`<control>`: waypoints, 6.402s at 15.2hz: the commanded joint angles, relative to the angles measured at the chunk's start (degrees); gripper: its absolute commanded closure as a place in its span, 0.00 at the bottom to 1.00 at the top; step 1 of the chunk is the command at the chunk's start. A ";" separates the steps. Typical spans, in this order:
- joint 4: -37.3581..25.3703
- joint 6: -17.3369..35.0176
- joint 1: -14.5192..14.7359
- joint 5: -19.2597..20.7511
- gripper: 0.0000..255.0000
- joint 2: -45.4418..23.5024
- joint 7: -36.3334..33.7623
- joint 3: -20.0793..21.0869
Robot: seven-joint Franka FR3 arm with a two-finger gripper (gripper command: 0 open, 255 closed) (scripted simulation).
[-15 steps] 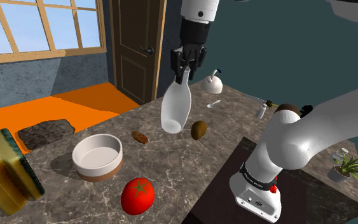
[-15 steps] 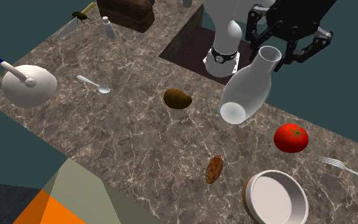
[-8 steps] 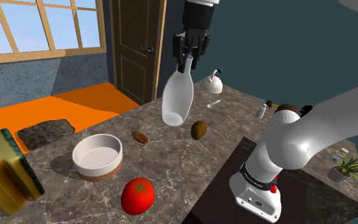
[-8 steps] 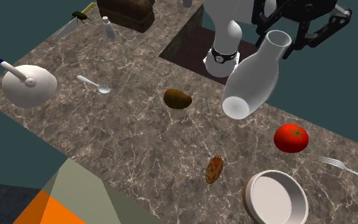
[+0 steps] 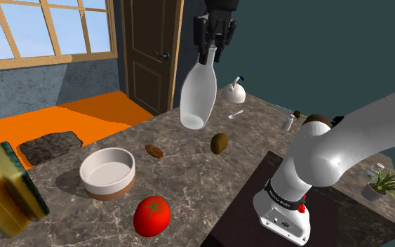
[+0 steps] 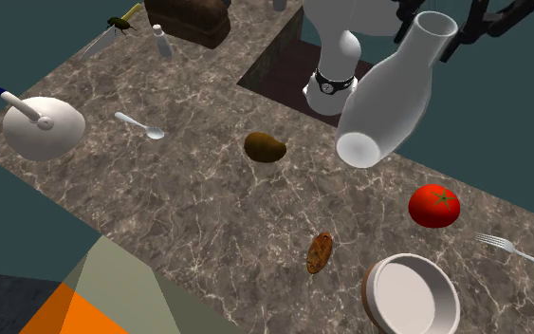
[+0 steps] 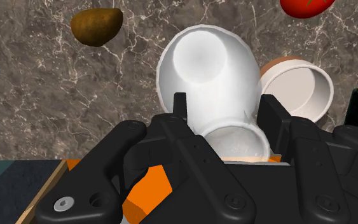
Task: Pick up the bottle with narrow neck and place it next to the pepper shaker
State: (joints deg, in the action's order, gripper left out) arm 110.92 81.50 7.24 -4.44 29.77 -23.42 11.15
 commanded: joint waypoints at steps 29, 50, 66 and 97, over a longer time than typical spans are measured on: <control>-5.39 -15.35 -3.21 9.10 1.00 9.97 19.26 -16.08; -12.73 -18.57 -3.64 28.50 1.00 12.61 49.64 -42.16; -27.59 -15.15 4.39 35.76 1.00 4.71 69.96 -66.32; 4.56 3.85 -4.03 42.97 1.00 18.36 62.55 -66.30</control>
State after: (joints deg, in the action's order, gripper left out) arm 114.38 84.63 3.48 38.20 47.71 39.38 -54.99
